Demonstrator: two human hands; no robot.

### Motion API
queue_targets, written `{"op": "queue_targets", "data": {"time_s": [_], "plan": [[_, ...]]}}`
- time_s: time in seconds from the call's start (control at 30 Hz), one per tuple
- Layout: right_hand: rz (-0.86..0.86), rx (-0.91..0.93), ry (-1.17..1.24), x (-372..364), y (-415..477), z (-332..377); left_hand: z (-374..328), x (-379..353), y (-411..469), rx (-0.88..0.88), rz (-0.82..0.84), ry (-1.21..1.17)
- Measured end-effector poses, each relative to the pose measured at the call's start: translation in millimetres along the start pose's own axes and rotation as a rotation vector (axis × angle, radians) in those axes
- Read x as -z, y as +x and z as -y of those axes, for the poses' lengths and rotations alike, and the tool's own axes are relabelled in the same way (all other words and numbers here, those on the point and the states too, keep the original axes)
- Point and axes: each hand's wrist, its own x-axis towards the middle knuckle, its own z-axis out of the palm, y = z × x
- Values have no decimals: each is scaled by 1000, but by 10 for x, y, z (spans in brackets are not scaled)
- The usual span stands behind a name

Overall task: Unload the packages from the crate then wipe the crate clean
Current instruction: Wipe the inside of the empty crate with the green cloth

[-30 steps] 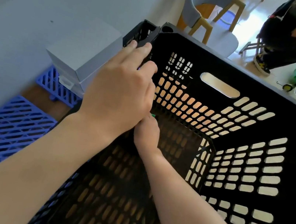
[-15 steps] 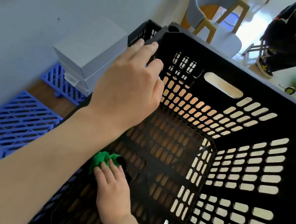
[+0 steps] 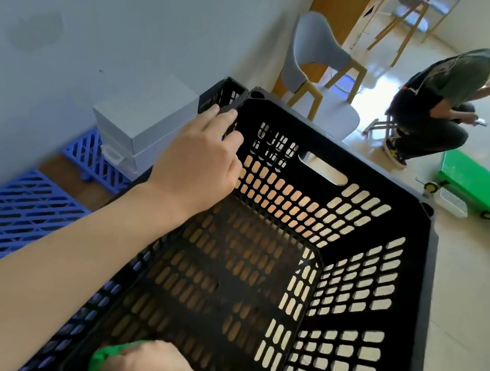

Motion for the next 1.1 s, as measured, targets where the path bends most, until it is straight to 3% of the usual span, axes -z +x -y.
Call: {"op": "queue_targets", "data": {"time_s": [0.07,0.13,0.3,0.43,0.63,0.73,0.9,1.1], "plan": [[62,-102,83,248,-137,13,-40,6,-1,5,-11,-66],[11,-157,126,486,-314,27,-82,26,-5,5,-29,-136],[-340,-259,336,895,-912,-14,-118,161,-73,-17,5,-295],[-509,-204,323,1124,-1347,-114,-253,487,-343,109,168,-584],[-902,-81,380,1487,-1865,-9,-594,819,-981,235,303,-718],[-906,31,452,1635,-2082,130,-761,952,-1176,312,253,-737],[-908,175,364,1861,-2321,305,-1067,1307,-1329,433,256,-804],[-892,314,468,2045,-2435,518,-1403,1580,-1577,563,39,-811]]}}
